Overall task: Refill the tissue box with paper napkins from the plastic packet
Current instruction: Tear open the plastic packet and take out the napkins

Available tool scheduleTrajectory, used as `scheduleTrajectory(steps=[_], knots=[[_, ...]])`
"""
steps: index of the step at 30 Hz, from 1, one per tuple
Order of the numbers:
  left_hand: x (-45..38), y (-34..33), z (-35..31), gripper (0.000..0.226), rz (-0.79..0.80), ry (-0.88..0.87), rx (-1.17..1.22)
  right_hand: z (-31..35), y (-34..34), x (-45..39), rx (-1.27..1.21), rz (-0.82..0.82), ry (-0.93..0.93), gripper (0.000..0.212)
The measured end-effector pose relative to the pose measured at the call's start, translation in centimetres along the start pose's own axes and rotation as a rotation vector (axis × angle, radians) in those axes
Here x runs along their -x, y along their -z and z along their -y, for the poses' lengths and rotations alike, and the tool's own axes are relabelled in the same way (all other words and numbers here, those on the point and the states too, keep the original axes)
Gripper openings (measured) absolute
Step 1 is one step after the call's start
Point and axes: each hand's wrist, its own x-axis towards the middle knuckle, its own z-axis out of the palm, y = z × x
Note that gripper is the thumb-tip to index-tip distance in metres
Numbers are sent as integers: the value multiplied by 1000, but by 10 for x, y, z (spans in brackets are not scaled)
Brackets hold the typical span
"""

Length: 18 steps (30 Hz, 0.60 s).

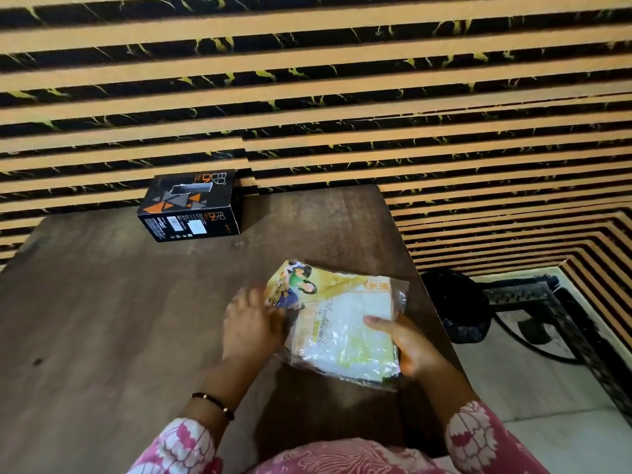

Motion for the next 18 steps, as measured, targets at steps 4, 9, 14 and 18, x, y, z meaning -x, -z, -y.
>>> scheduleTrajectory(steps=[4,9,14,18], knots=[[5,-16,-29,90,190,-397,28,-4,-20,2,49,-68,135,50],[7,-42,9,99,293,-232,-22,6,-4,11,86,-83,153,46],[15,-32,60,99,274,-131,-241,13,29,29,24,-59,166,40],[13,-18,55,87,190,-61,-252,9,36,34,-21,-50,162,40]])
